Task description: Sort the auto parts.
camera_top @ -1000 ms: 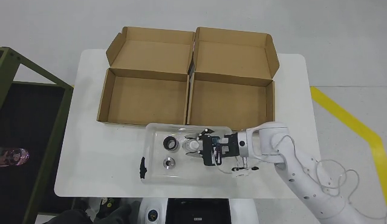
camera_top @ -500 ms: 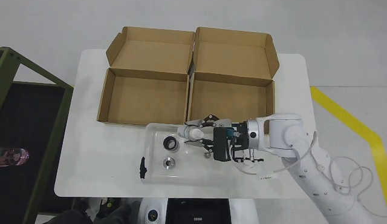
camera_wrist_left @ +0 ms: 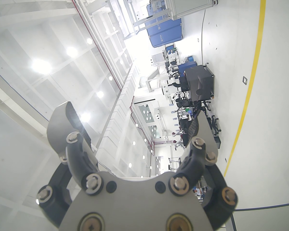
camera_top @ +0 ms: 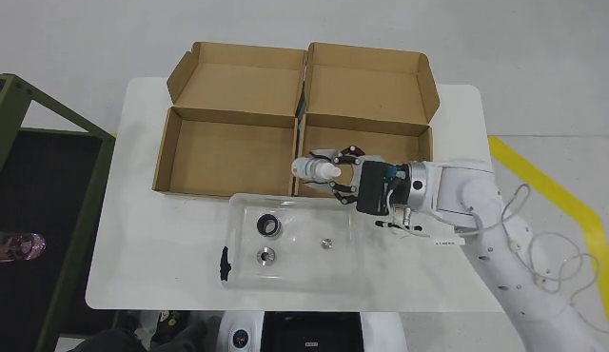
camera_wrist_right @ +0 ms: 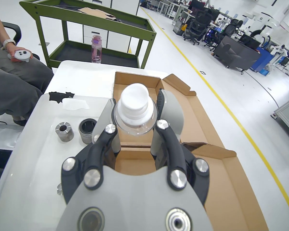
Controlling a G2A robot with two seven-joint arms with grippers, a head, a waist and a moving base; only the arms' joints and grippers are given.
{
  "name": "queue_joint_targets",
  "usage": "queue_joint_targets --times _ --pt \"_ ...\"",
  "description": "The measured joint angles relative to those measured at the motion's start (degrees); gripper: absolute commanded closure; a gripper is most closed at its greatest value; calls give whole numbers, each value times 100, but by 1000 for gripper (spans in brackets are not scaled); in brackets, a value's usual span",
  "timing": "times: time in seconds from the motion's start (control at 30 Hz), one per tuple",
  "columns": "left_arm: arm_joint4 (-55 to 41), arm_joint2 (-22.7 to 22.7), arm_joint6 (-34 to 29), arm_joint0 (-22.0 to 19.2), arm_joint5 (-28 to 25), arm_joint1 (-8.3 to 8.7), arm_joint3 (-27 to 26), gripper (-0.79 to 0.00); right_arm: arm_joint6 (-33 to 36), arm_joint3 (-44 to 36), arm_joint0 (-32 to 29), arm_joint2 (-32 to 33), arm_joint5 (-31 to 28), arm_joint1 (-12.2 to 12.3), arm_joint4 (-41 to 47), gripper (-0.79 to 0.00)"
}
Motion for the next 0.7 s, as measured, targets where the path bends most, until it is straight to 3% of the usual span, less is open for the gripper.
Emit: queue_joint_targets --times 0.47,0.7 --pt "0 0 0 0 0 0 0 -785 603 1362 582 -191 339 -113 760 0" --pt "0 0 0 0 0 0 0 -785 1003 1843 980 -487 475 -198 538 0"
